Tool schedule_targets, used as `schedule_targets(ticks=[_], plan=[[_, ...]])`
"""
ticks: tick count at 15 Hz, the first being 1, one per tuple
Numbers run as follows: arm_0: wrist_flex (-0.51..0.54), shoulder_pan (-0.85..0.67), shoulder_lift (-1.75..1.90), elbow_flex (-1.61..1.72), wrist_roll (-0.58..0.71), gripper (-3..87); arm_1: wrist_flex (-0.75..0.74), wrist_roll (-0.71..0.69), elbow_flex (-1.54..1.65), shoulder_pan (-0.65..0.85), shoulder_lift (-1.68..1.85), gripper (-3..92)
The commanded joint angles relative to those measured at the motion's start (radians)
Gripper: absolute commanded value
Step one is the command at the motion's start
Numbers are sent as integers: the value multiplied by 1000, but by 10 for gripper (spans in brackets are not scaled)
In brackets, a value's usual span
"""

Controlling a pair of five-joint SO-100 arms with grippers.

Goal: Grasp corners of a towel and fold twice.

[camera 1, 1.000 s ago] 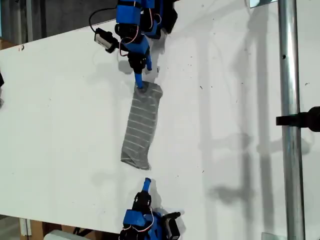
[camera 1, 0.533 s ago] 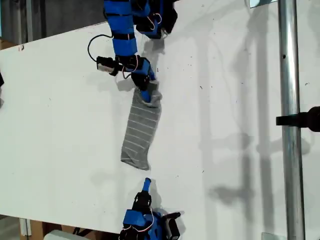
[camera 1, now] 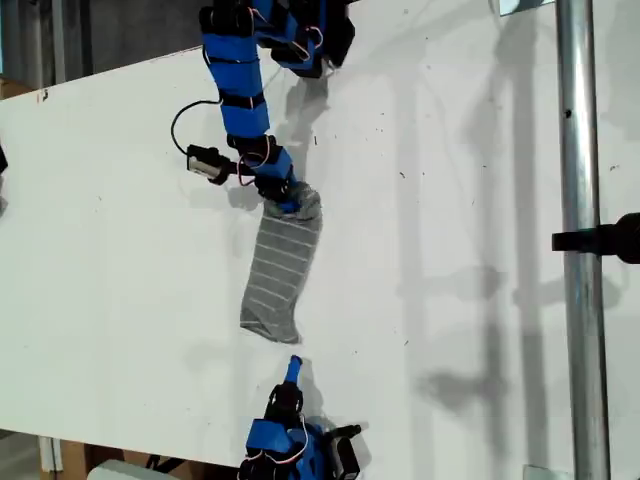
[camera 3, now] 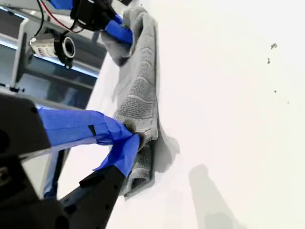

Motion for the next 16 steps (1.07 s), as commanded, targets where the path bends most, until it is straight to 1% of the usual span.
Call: schedule_targets(ticks=[1, 3, 4, 5, 6, 7, 8, 9, 11, 14, 15, 16], plan=[[-8, -3, 8, -29, 9, -27, 290, -77, -69, 48, 123, -2], [-9, -5, 8, -26, 17, -27, 802, -110, -123, 14, 284, -2], [-15, -8, 8, -21, 20, -27, 1032, -94, -130, -15, 365, -2], [-21, -8, 8, -17, 21, -27, 1218, -57, -135, -46, 420, -2], [-26, -8, 8, -15, 21, -27, 1301, -20, -146, -71, 465, -2], [-28, -8, 8, -15, 23, -27, 1169, -35, -129, -80, 580, -2], [-29, -8, 8, -17, 25, -27, 890, -77, -60, -94, 716, -2], [-26, -6, 8, -25, 25, -27, 675, -94, -18, -92, 750, -2], [-20, 2, 8, -31, 20, -27, 408, -114, -18, -83, 658, -2], [-20, 2, 8, -31, 20, -27, 189, -110, 8, -61, 495, -2], [-21, 2, 8, -31, 18, -27, 153, -114, 14, -55, 446, 40], [-18, 3, 8, -32, 18, -27, 127, -143, 11, -55, 442, 380]])
